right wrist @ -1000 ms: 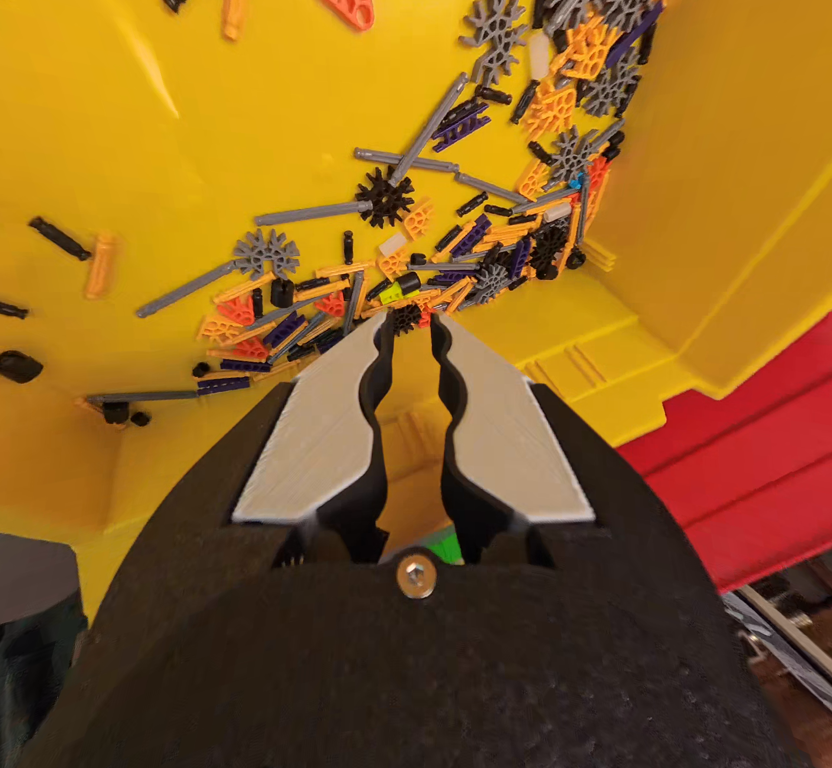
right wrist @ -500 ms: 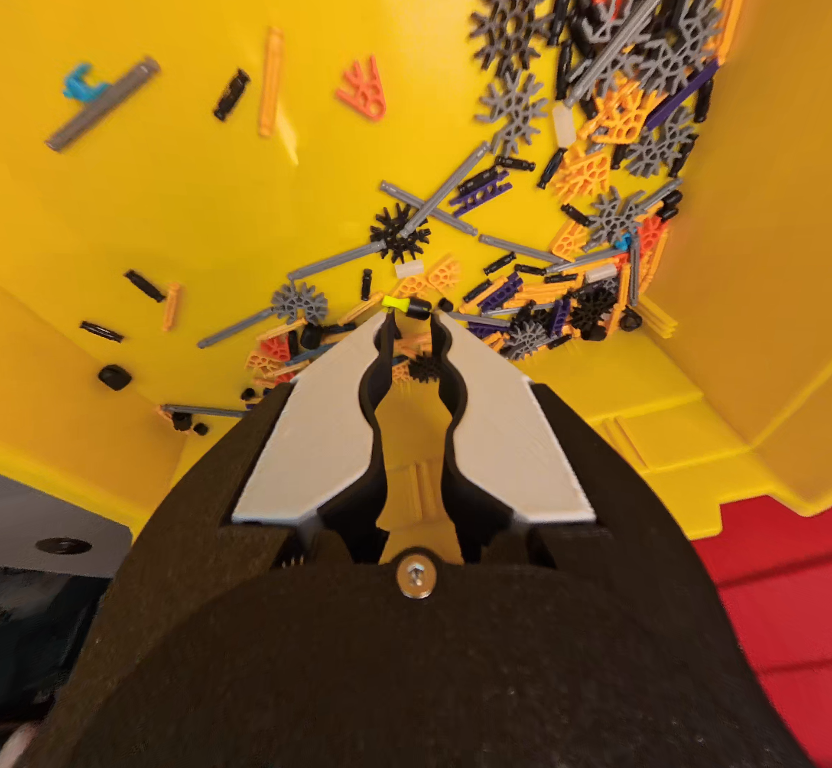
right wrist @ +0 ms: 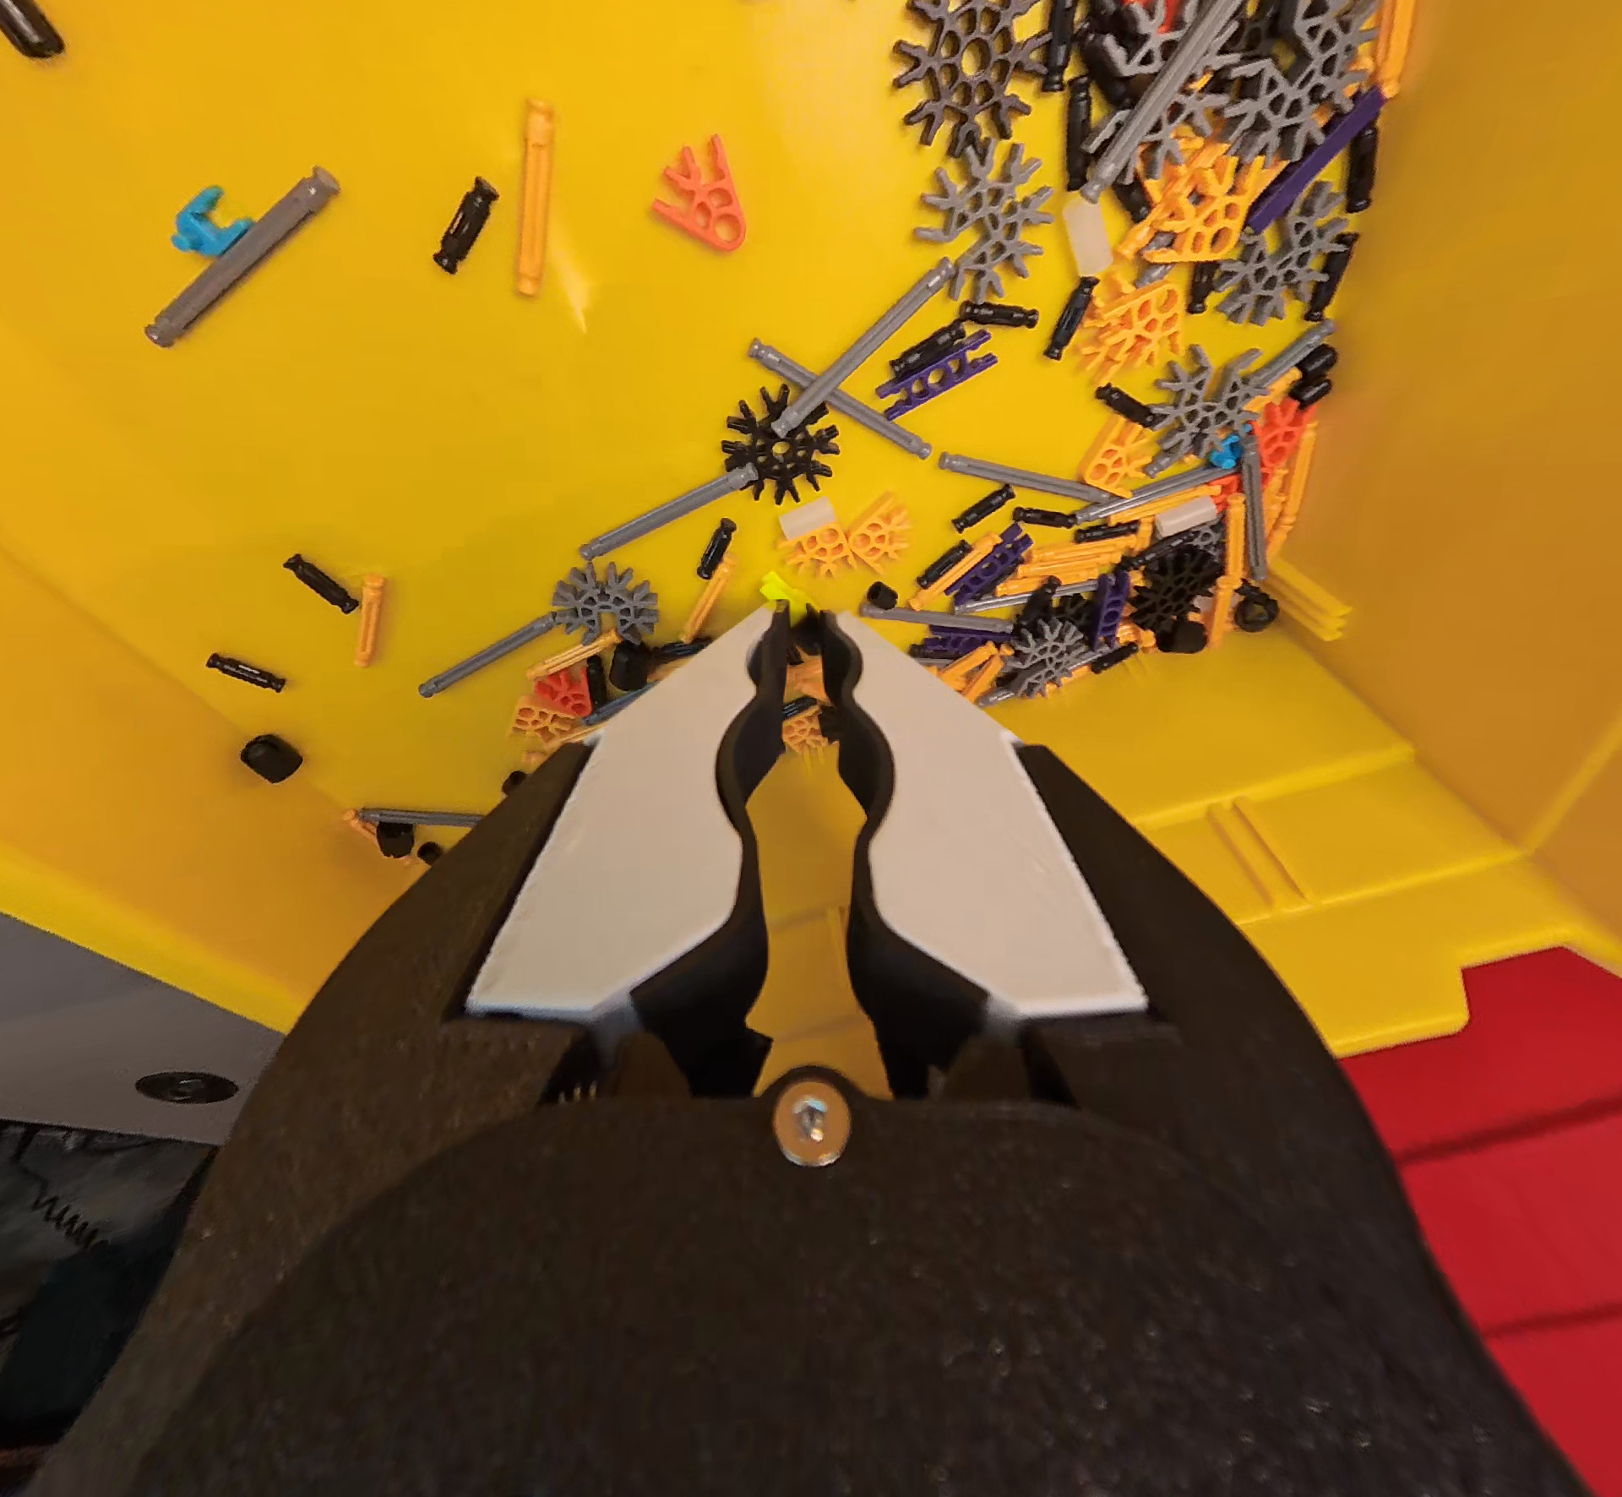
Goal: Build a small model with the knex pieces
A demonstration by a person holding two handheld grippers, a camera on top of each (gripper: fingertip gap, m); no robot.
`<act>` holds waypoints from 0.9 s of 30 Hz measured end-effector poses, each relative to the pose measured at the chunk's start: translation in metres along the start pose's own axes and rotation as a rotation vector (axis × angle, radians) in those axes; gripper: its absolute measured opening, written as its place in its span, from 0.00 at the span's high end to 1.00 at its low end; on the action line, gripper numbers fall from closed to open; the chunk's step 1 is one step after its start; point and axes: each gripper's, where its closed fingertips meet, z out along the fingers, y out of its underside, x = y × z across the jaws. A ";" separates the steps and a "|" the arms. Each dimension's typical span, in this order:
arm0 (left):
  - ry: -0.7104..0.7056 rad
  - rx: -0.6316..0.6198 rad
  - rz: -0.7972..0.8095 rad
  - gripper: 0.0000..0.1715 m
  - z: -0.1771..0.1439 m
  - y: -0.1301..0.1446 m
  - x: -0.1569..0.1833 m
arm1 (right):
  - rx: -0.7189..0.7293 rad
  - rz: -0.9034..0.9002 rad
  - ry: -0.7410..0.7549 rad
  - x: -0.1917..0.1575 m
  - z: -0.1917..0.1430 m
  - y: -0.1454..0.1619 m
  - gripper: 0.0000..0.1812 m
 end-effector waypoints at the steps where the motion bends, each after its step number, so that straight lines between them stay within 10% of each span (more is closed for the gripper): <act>1: 0.000 -0.001 0.001 0.70 0.000 0.000 0.000 | -0.007 -0.003 -0.007 -0.002 0.000 0.002 0.98; 15: 0.006 -0.003 0.012 0.71 0.000 0.000 0.002 | 0.014 0.029 0.004 -0.005 -0.009 0.005 0.88; 27: 0.000 0.006 0.017 0.71 -0.002 -0.002 0.002 | 0.072 0.028 0.025 -0.009 -0.013 0.000 1.00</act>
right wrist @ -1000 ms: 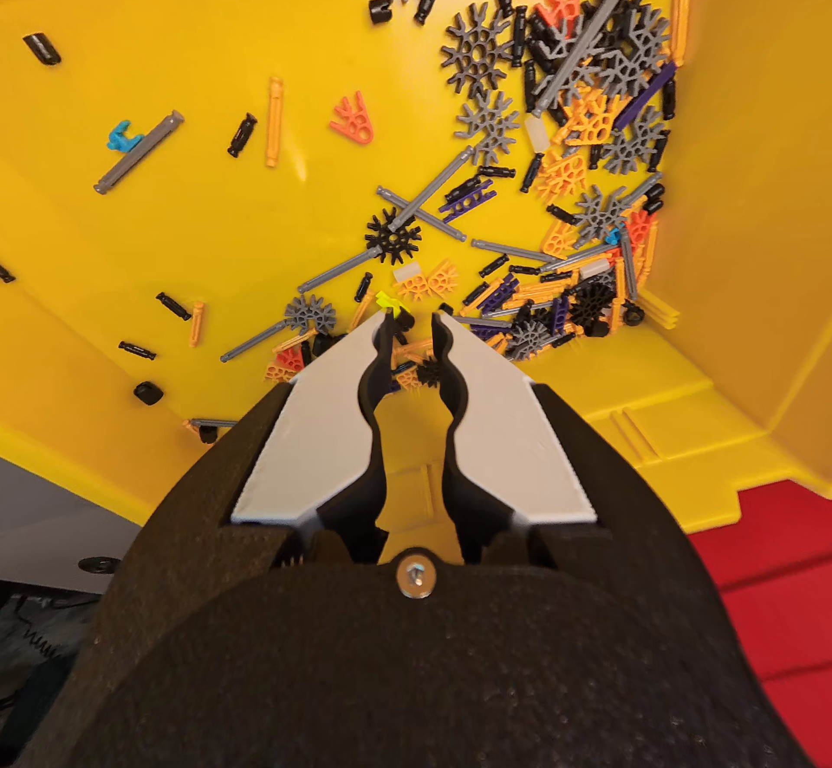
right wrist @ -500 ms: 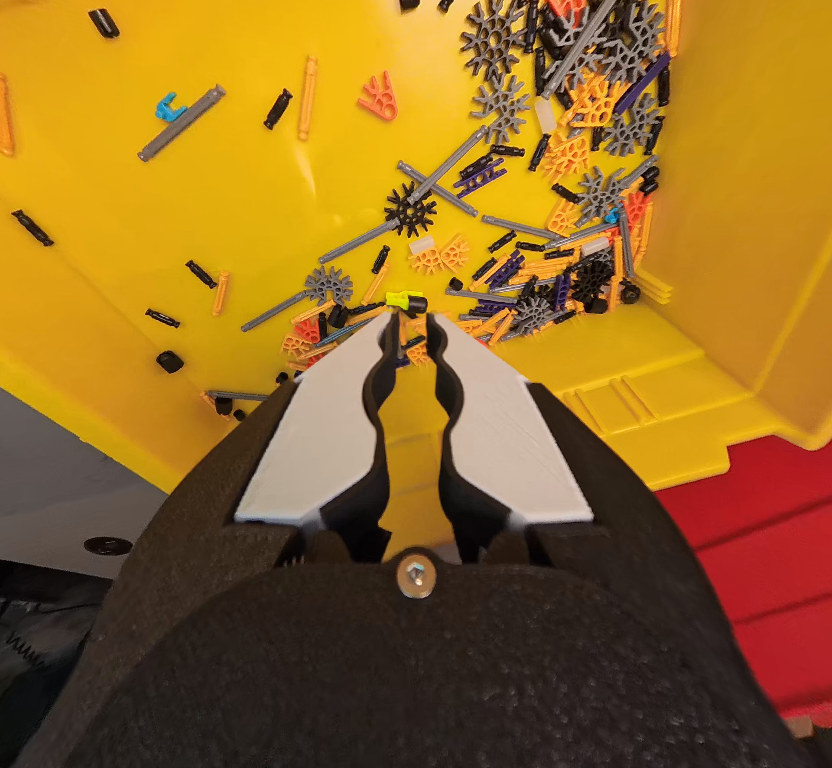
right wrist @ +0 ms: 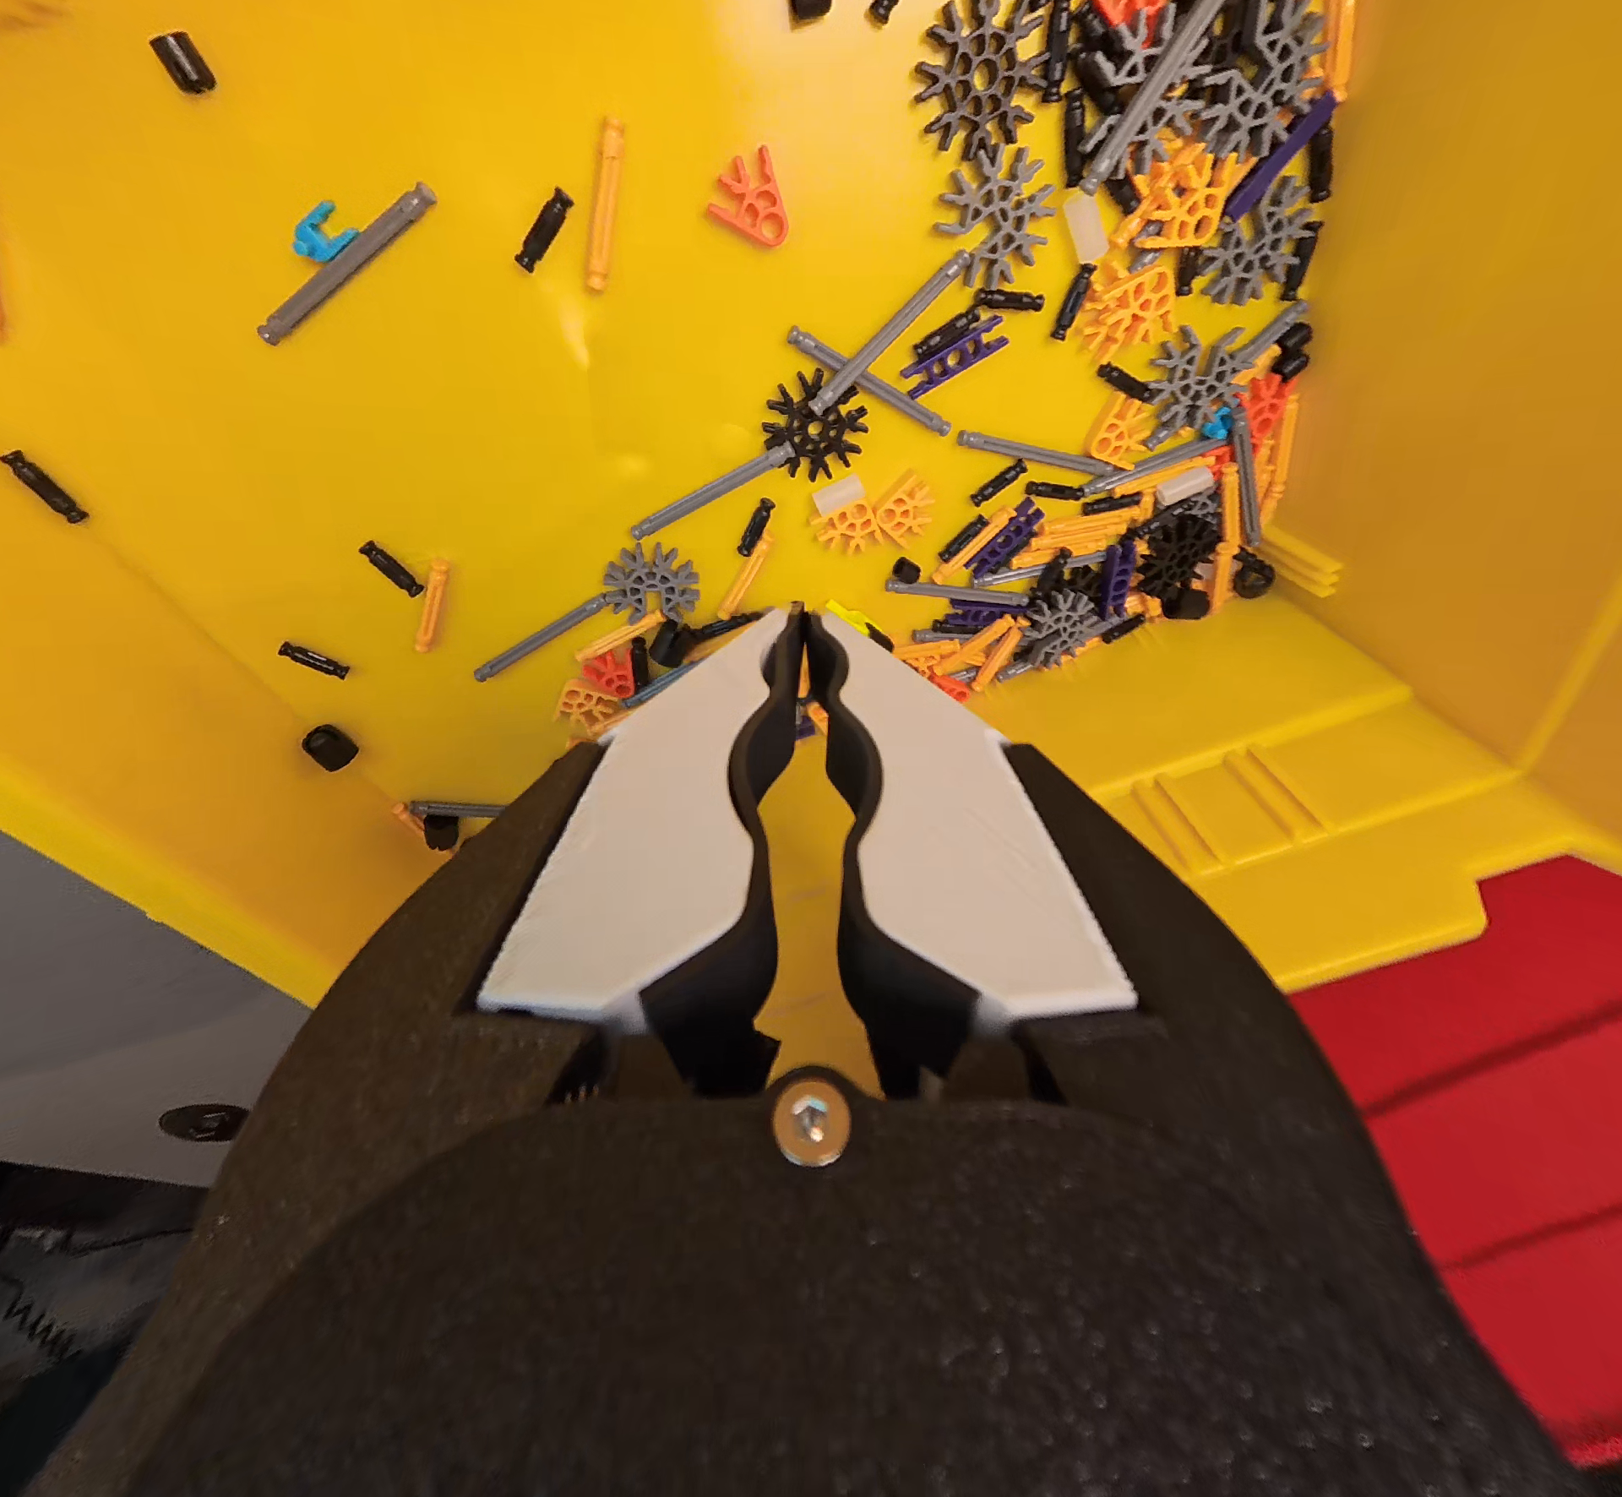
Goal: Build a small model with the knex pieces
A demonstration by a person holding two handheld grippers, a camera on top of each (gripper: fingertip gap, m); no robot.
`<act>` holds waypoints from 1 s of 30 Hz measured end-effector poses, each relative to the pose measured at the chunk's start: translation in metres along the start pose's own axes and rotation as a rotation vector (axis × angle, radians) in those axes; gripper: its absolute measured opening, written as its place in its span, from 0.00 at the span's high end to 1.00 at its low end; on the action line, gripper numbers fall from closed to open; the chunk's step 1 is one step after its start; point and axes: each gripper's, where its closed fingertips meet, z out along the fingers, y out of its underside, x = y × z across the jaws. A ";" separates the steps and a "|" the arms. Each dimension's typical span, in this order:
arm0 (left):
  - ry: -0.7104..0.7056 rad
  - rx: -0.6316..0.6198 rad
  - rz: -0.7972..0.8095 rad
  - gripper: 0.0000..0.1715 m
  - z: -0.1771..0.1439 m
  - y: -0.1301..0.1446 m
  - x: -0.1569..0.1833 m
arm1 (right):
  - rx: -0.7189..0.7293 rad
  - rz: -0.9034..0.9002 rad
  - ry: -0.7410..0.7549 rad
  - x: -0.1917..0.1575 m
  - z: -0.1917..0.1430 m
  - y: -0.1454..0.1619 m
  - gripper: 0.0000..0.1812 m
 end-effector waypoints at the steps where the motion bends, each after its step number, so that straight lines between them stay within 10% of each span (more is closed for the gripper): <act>1: 0.002 0.000 0.001 0.71 0.000 0.000 0.001 | 0.004 0.005 0.025 0.004 -0.002 0.001 1.00; 13: -0.012 0.000 0.026 0.71 -0.001 -0.001 0.003 | -0.103 -0.037 0.089 0.013 0.021 0.014 0.96; 21: 0.004 -0.001 0.023 0.71 0.000 -0.001 0.005 | 0.289 0.013 0.087 -0.006 -0.048 -0.034 0.96; 30: 0.118 0.072 0.067 0.72 -0.003 -0.016 0.037 | 0.924 -0.181 0.076 -0.193 -0.175 -0.115 0.96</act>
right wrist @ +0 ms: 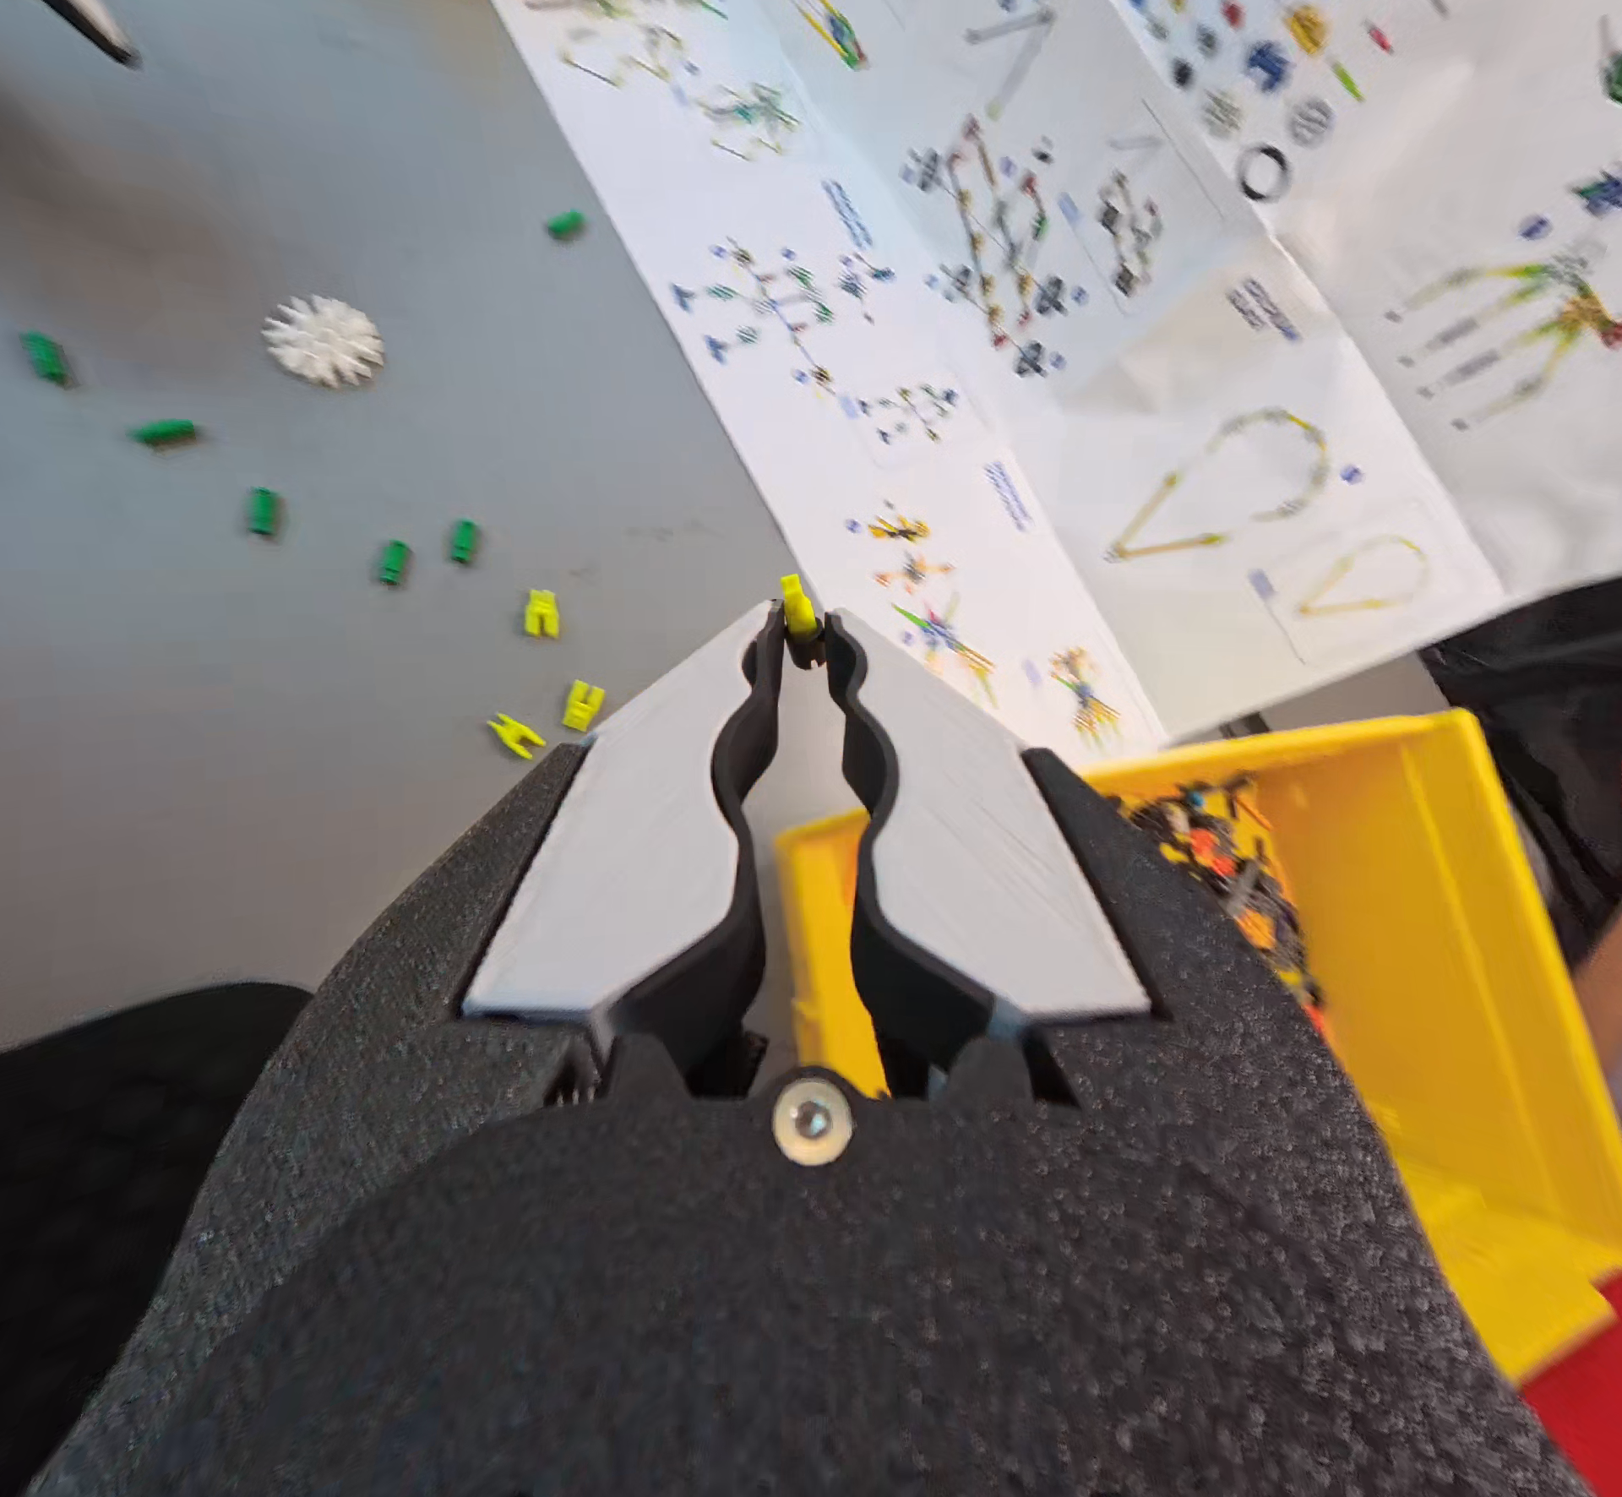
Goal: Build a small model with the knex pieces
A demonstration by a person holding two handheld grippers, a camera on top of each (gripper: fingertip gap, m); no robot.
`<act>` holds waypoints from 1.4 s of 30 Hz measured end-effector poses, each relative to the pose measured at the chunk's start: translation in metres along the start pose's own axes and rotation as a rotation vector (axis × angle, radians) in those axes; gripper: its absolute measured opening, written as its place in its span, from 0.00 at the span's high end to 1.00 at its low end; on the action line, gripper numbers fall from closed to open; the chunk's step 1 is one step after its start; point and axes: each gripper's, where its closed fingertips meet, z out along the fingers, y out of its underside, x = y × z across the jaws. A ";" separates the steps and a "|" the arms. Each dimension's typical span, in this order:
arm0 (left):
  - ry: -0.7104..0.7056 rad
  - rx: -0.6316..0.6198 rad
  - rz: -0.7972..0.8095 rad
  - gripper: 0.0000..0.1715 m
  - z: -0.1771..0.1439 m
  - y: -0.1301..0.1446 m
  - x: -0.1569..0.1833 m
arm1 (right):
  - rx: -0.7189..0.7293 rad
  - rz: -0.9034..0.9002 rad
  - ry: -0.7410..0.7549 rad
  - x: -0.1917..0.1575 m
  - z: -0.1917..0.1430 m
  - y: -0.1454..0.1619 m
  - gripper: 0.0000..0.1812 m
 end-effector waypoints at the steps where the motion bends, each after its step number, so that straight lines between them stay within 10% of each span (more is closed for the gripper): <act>1: 0.019 0.013 0.006 0.72 0.001 -0.003 0.006 | 0.024 -0.011 -0.048 -0.027 0.007 -0.008 0.96; 8: 0.134 -0.009 0.036 0.75 0.018 -0.002 0.050 | 0.034 -0.031 -0.459 -0.191 0.074 -0.026 0.96; 13: 0.142 -0.081 0.101 0.79 0.028 0.012 0.064 | 0.053 -0.030 -0.621 -0.249 0.100 -0.036 0.96; 42: 0.281 -0.115 0.060 1.00 0.026 0.018 0.082 | 0.259 -0.168 -0.628 -0.268 0.102 -0.039 0.95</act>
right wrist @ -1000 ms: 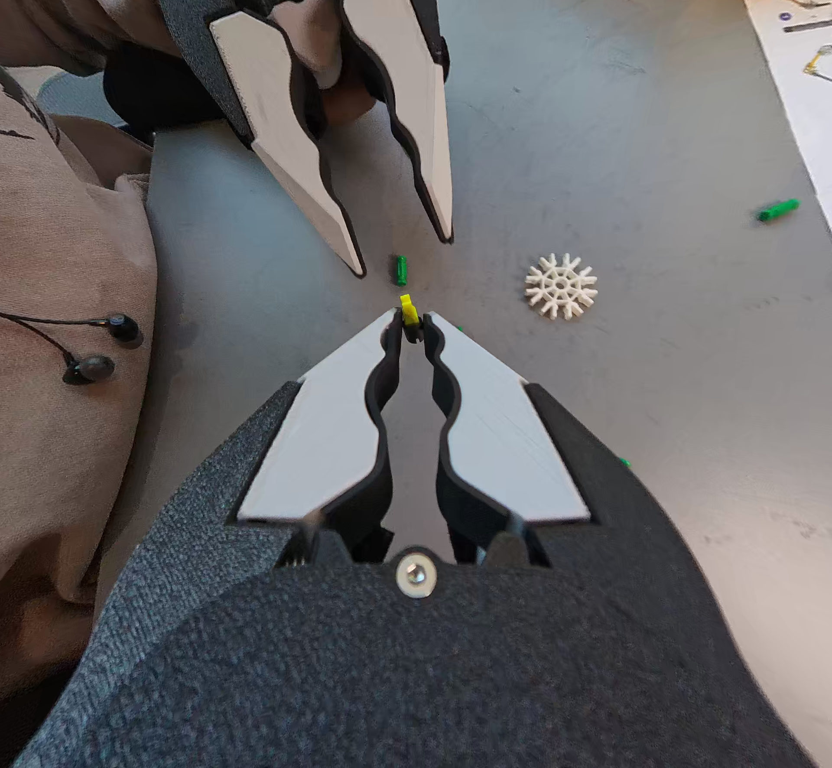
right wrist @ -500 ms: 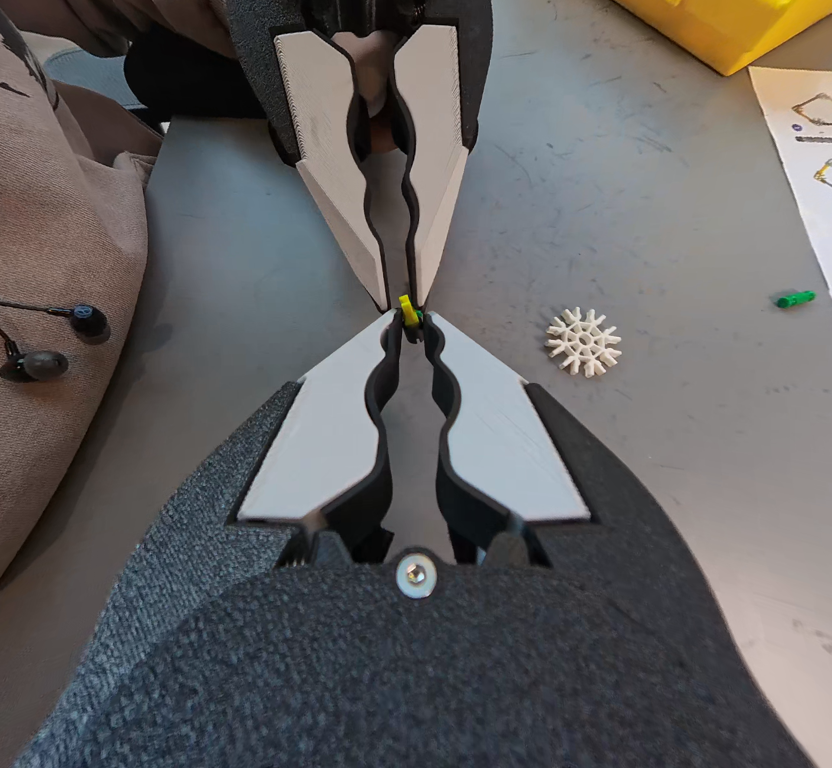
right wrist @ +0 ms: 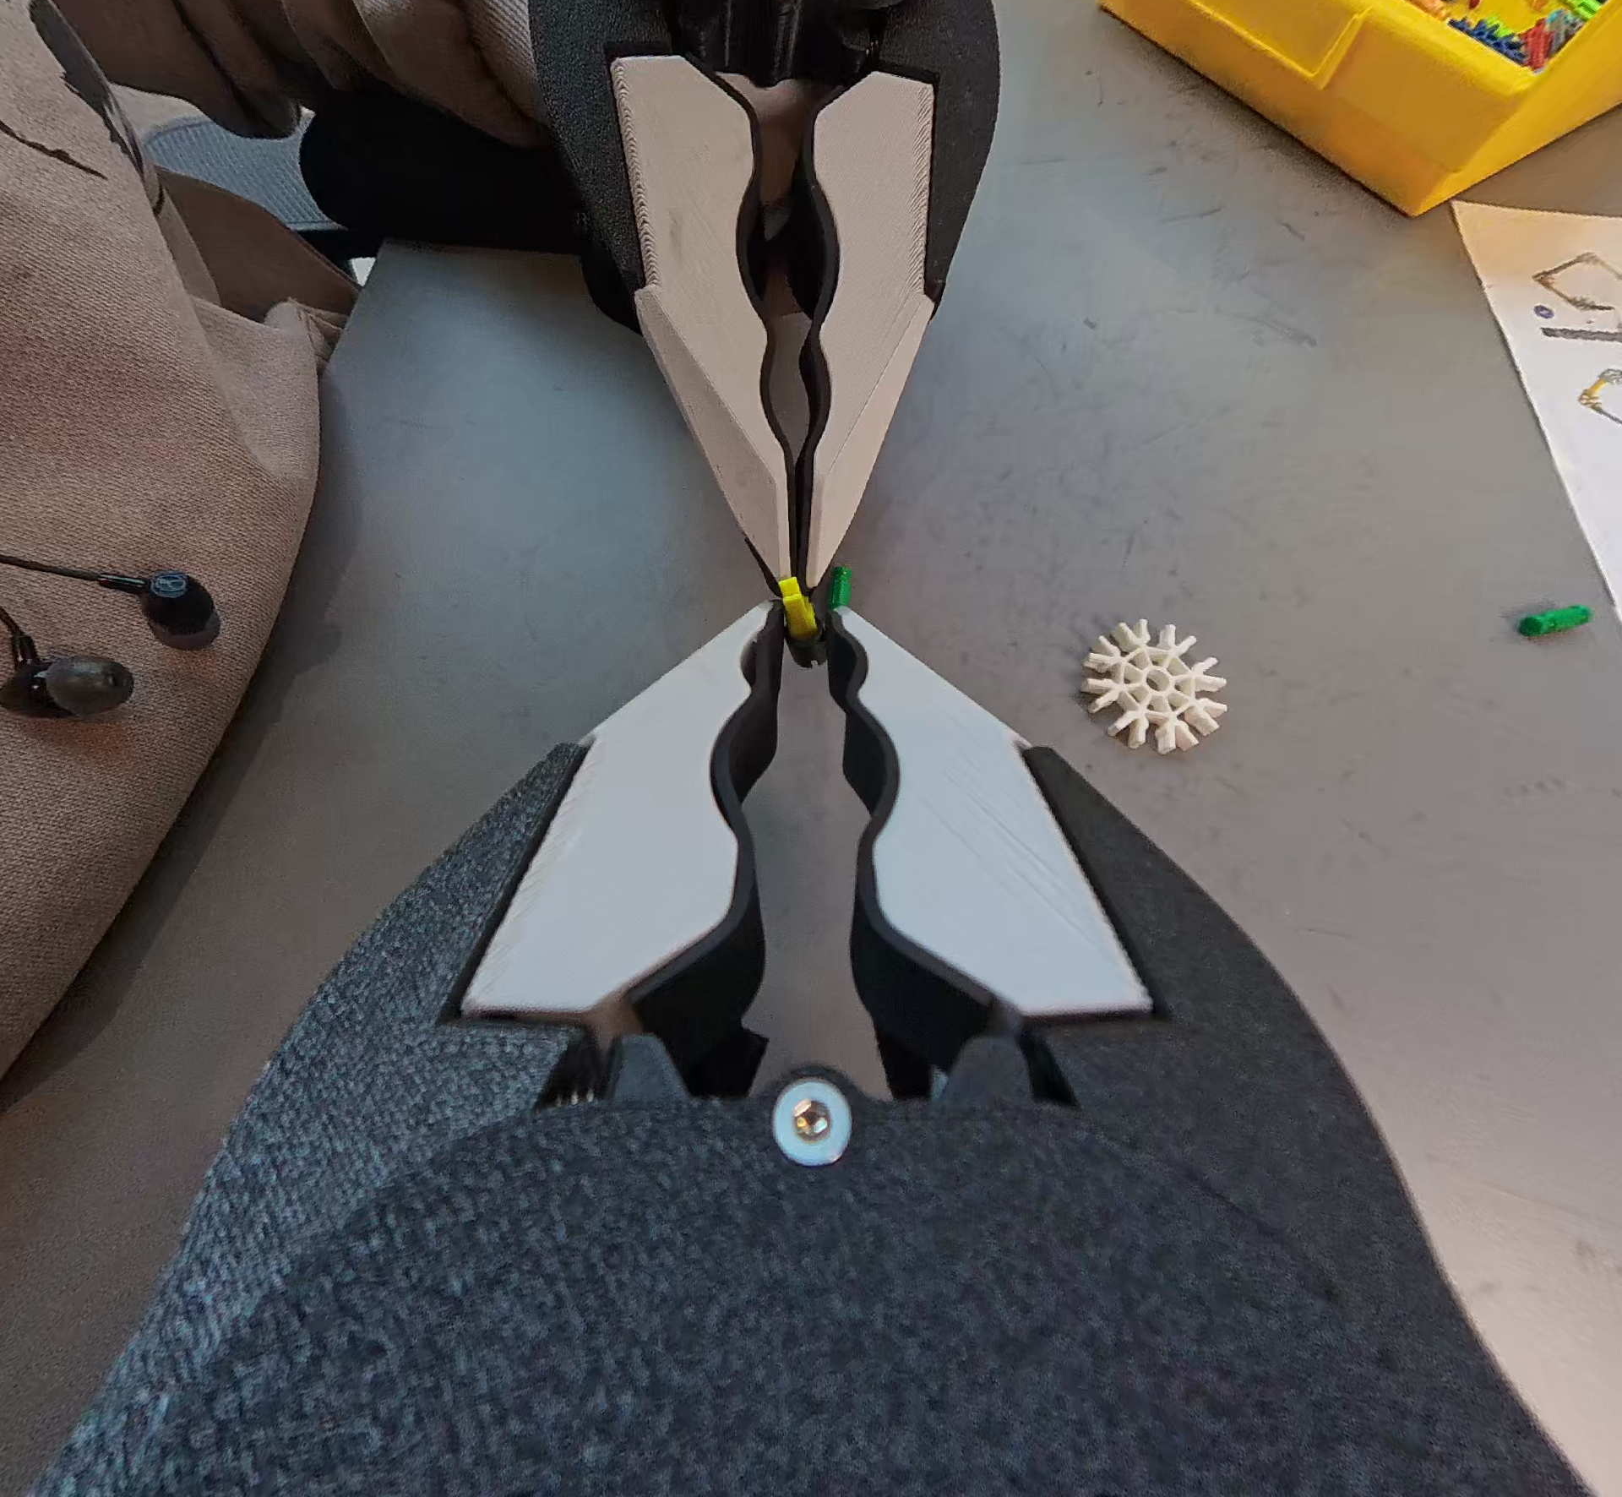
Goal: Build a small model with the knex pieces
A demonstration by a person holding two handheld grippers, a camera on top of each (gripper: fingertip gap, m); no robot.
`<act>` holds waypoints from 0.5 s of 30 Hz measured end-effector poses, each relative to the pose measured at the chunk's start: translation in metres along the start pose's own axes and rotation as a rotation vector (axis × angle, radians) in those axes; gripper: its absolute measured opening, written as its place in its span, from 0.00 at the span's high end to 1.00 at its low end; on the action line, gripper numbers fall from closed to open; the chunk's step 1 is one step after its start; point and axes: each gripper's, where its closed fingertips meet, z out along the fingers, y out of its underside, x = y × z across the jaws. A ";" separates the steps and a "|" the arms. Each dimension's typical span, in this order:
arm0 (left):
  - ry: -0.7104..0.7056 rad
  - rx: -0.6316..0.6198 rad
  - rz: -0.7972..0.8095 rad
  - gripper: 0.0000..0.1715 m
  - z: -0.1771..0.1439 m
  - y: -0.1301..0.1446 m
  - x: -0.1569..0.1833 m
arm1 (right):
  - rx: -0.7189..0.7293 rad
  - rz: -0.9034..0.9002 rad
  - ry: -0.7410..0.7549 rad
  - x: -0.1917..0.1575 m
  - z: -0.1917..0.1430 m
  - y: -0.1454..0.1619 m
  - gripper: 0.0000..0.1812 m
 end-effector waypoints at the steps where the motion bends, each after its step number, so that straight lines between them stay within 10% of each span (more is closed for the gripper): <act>1: 0.004 0.015 -0.013 1.00 -0.001 -0.002 0.000 | 0.013 0.005 -0.001 0.000 0.000 -0.002 0.95; 15: 0.068 0.174 -0.155 1.00 -0.017 -0.024 -0.005 | 0.158 0.047 -0.006 0.001 -0.008 -0.023 0.96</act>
